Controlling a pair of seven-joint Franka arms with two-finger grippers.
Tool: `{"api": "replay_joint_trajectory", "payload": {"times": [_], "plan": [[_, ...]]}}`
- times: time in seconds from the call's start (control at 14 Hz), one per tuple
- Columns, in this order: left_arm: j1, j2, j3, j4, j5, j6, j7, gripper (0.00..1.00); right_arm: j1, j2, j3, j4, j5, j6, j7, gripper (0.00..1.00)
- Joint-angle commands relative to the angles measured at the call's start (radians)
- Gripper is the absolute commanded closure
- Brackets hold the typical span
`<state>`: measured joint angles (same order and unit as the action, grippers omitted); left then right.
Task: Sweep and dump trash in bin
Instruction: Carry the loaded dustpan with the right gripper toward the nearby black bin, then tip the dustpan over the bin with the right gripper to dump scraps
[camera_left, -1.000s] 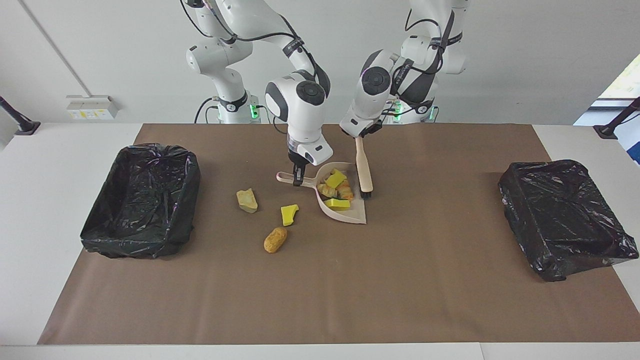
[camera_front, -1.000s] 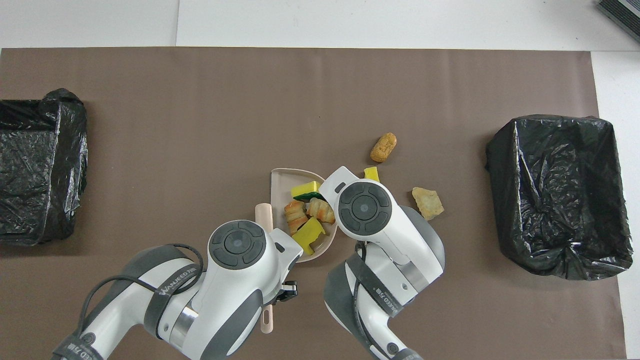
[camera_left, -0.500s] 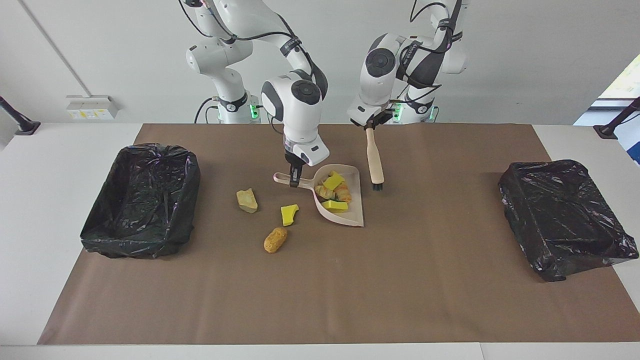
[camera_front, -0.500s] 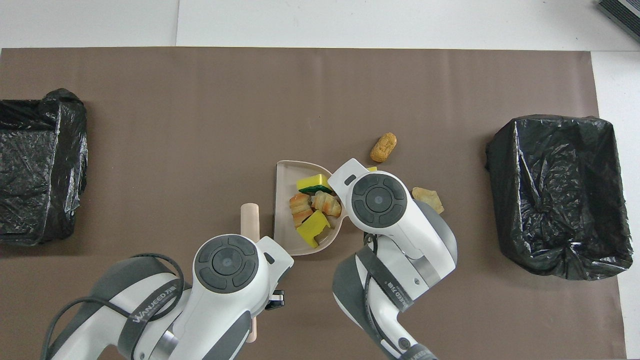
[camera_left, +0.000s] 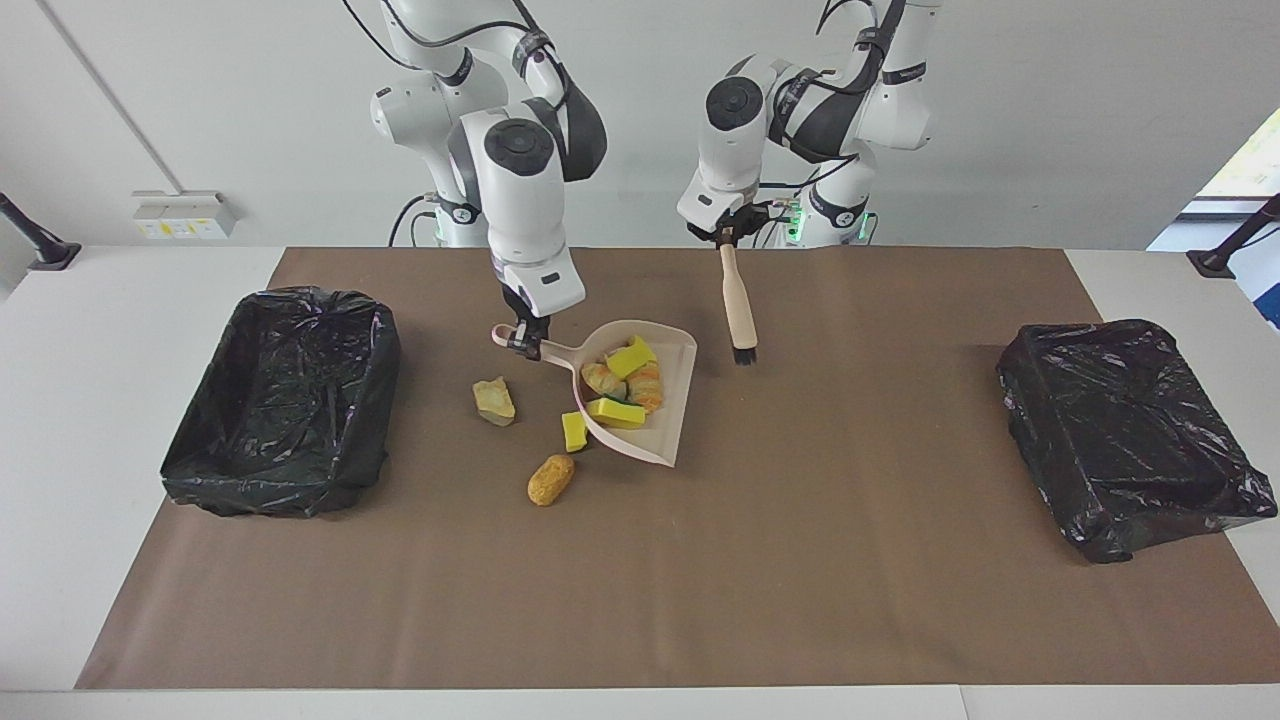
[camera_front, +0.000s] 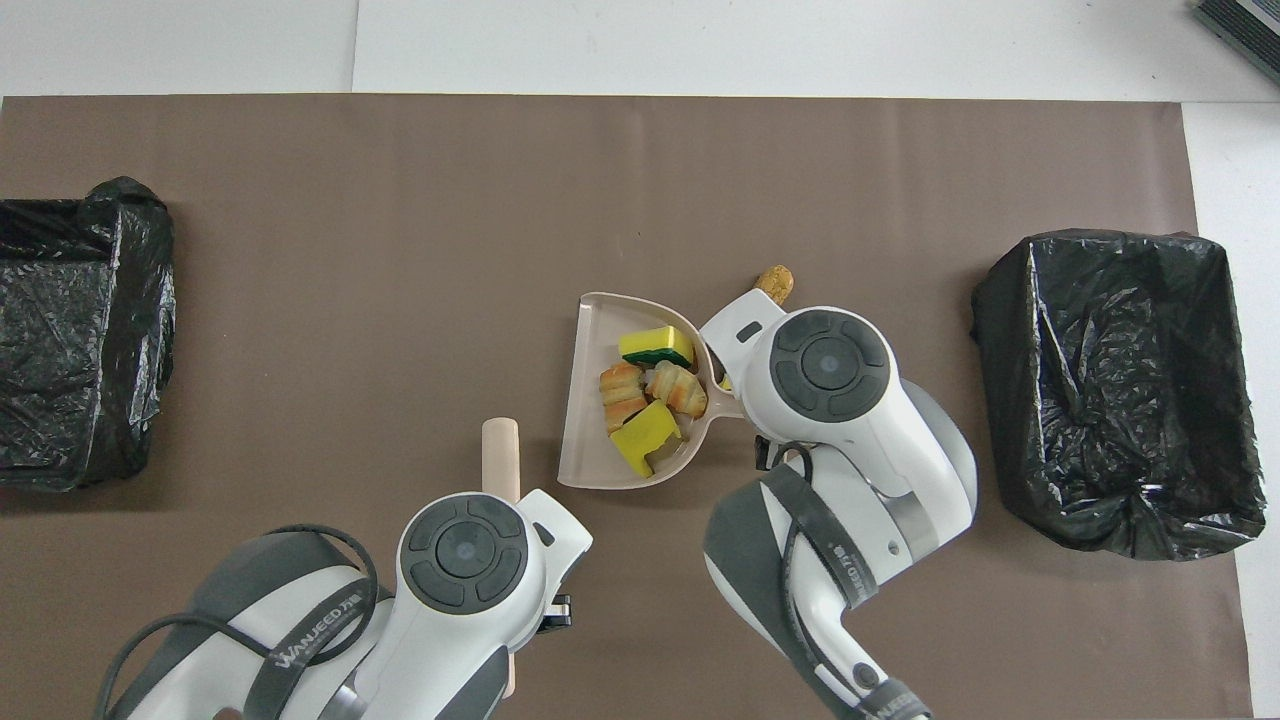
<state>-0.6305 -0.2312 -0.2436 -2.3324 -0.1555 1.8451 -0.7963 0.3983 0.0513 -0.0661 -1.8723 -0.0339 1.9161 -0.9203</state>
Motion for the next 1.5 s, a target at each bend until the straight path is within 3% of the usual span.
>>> {"api": "replay_joint_trajectory", "payload": {"times": [0.0,0.29,0.57,0.86,1.07,1.21,1.29,1.43], "plan": [[-0.086,-0.033,0.009,-0.054,-0.002,0.074,-0.064,1.0,-0.154,-0.071,0.003,0.016,0.067,-0.055,-0.145,1.0],[-0.17,0.015,0.007,-0.085,-0.068,0.175,-0.077,1.0,-0.391,-0.082,-0.001,0.087,0.088,-0.164,-0.343,1.0],[-0.206,0.01,0.007,-0.125,-0.105,0.217,-0.072,1.0,-0.62,-0.082,-0.041,0.122,0.095,-0.222,-0.512,1.0],[-0.209,0.016,0.007,-0.137,-0.122,0.218,-0.046,1.0,-0.736,-0.077,-0.064,0.154,-0.119,-0.189,-0.659,1.0],[-0.213,0.036,0.007,-0.139,-0.136,0.227,-0.052,1.0,-0.782,-0.077,-0.07,0.148,-0.225,-0.08,-0.755,1.0],[-0.204,0.039,0.009,-0.134,-0.137,0.22,-0.041,0.95,-0.791,-0.068,-0.072,0.14,-0.315,-0.019,-0.758,1.0],[-0.196,0.05,0.009,-0.127,-0.139,0.22,-0.034,0.82,-0.802,-0.065,-0.07,0.125,-0.34,0.009,-0.762,1.0],[-0.163,0.062,0.012,-0.09,-0.139,0.212,-0.037,0.66,-0.799,-0.07,-0.07,0.098,-0.409,0.052,-0.77,1.0]]}}
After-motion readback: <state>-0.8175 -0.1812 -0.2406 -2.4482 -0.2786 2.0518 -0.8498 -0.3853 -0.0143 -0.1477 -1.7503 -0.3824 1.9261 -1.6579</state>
